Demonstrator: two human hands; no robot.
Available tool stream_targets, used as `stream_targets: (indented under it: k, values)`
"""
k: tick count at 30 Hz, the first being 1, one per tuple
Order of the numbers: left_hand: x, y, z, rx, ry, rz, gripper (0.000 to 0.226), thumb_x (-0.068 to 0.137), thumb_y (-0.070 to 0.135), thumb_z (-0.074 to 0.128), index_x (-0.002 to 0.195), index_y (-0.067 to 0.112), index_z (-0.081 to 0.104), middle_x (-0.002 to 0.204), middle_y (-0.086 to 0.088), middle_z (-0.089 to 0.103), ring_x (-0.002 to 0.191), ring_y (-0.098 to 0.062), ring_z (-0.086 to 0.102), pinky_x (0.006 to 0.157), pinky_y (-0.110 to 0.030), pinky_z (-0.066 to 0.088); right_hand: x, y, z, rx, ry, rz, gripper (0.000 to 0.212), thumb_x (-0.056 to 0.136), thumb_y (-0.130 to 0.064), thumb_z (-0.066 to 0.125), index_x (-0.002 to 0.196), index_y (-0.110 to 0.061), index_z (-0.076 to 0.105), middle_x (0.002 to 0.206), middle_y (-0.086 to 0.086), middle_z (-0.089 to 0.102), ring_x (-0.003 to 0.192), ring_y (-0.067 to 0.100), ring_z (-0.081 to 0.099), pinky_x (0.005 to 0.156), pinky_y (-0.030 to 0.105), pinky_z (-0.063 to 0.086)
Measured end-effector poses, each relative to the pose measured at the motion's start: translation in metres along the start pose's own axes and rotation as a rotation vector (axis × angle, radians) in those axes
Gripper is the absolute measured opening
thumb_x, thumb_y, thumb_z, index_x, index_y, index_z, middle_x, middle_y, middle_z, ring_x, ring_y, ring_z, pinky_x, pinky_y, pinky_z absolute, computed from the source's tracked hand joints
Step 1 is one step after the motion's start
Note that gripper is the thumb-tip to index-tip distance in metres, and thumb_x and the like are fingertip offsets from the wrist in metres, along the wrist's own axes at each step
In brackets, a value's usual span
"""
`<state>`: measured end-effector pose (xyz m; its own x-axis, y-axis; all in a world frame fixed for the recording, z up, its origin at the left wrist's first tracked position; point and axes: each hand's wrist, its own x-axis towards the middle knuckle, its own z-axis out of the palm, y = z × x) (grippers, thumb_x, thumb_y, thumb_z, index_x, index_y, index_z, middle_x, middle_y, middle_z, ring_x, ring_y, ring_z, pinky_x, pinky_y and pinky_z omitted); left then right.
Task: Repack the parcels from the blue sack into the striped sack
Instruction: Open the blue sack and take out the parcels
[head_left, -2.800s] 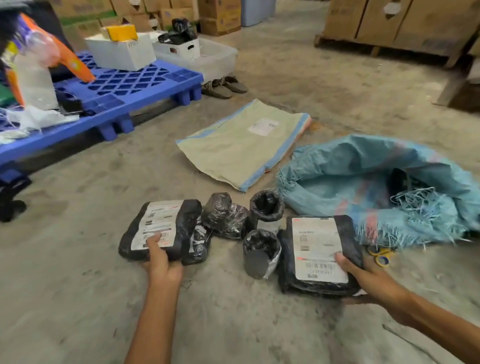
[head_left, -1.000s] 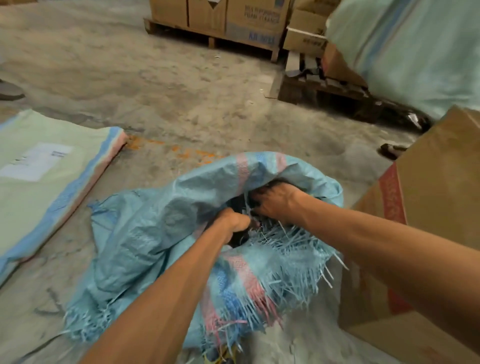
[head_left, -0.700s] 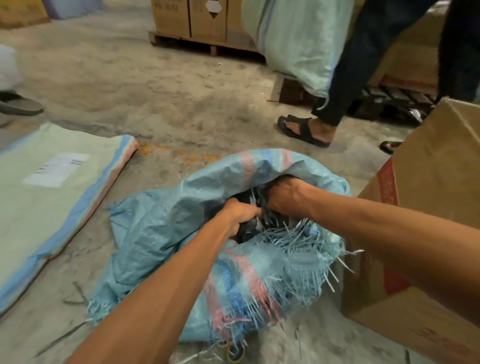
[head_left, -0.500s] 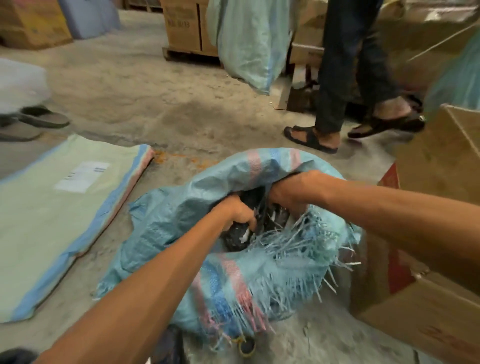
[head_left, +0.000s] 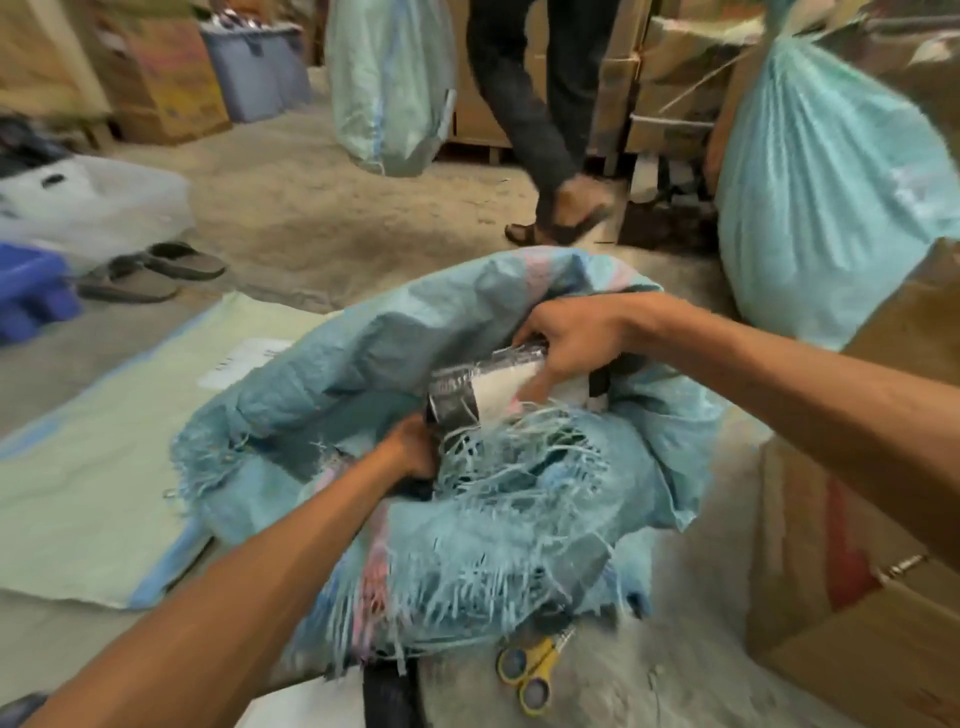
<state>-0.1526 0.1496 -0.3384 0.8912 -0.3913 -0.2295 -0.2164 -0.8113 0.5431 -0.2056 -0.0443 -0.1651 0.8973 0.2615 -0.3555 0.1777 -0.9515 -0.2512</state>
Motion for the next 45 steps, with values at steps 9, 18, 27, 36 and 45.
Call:
stream_targets:
  k: [9,18,27,36,45]
  values:
    - [-0.011,-0.014,-0.013,0.207,-0.013,0.024,0.043,0.074,0.04,0.066,0.114,0.021,0.066,0.113,-0.012,0.072,0.096,-0.026,0.068,0.092,-0.035,0.055,-0.031,0.012,-0.011,0.575,0.115,-0.016,0.037,0.08,-0.039,0.079,0.109,-0.018,0.07,0.096,-0.003,0.079,0.086,0.016,0.076,0.075,0.029,0.061]
    - [-0.039,0.01,-0.051,0.402,0.078,0.299,0.035,0.064,0.026,0.069,0.091,0.026,0.048,0.085,0.003,0.061,0.088,-0.027,0.063,0.065,-0.034,0.051,0.028,0.022,0.008,1.224,0.358,0.077,0.039,0.086,-0.04,0.074,0.112,-0.011,0.071,0.105,0.011,0.077,0.102,0.032,0.072,0.099,0.052,0.053]
    - [-0.074,-0.001,-0.144,-0.136,0.048,0.307,0.046,0.066,0.037,0.087,0.098,0.023,0.057,0.087,0.001,0.063,0.076,-0.013,0.063,0.068,-0.037,0.05,0.033,0.017,-0.003,1.906,0.468,-0.013,0.052,0.097,-0.047,0.056,0.132,-0.009,0.061,0.126,0.015,0.068,0.116,0.032,0.066,0.103,0.05,0.05]
    - [-0.117,0.028,-0.221,0.375,0.578,0.183,0.037,0.063,0.04,0.065,0.09,0.025,0.044,0.083,0.001,0.059,0.08,-0.03,0.06,0.059,-0.031,0.036,0.019,-0.045,-0.059,1.718,0.707,0.089,0.074,0.065,-0.053,0.083,0.123,-0.012,0.065,0.112,0.011,0.075,0.096,0.033,0.074,0.088,0.055,0.057]
    - [-0.072,0.062,-0.149,-0.345,0.559,-0.2,0.06,0.064,0.05,0.078,0.111,0.017,0.059,0.104,-0.006,0.067,0.091,-0.029,0.063,0.075,-0.035,0.053,-0.003,-0.019,-0.033,1.658,0.892,0.264,0.059,0.076,-0.048,0.079,0.12,-0.012,0.062,0.106,0.006,0.074,0.088,0.027,0.075,0.074,0.044,0.063]
